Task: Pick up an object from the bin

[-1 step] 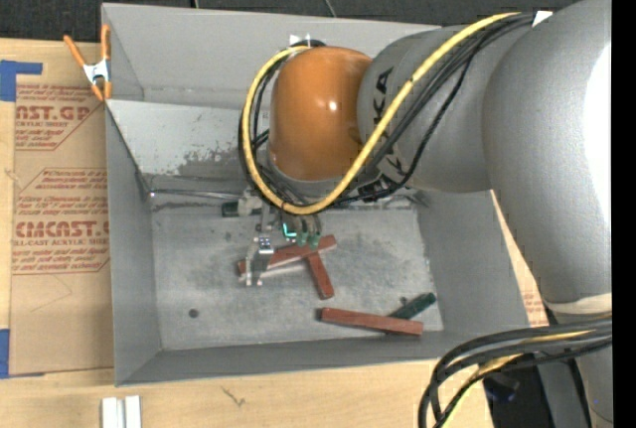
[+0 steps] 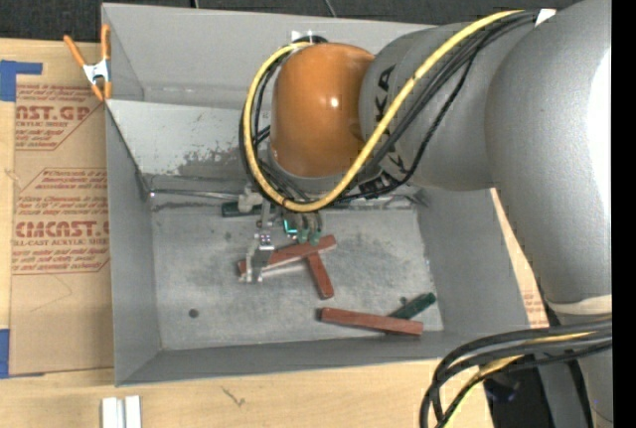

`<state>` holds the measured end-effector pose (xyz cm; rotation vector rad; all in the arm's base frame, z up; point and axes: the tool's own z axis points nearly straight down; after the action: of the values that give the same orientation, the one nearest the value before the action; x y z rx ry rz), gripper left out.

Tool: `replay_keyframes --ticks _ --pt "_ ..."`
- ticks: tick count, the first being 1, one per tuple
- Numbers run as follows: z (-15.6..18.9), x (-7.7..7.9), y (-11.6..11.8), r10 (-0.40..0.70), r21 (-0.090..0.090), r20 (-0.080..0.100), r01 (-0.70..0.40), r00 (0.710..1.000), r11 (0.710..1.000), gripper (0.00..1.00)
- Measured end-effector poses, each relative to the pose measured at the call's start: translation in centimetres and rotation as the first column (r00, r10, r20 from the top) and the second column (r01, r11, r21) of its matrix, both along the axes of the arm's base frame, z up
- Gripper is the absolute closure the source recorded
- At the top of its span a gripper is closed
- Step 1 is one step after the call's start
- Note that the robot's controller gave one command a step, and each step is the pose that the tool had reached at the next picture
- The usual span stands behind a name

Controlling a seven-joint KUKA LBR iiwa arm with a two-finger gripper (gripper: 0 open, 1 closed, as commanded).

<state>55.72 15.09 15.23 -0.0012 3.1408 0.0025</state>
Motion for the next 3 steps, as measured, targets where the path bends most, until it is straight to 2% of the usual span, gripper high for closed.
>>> replay_keyframes --ticks 1,2,3 --pt "-2.1 0.5 -1.6 0.180 0.001 0.008 -0.180 0.984 0.984 0.00" --pt "-7.6 -2.0 -4.6 0.073 0.005 0.012 -0.073 0.997 0.997 1.00" --pt "-7.6 -2.0 -4.6 0.073 0.005 0.012 -0.073 0.997 0.997 1.00"
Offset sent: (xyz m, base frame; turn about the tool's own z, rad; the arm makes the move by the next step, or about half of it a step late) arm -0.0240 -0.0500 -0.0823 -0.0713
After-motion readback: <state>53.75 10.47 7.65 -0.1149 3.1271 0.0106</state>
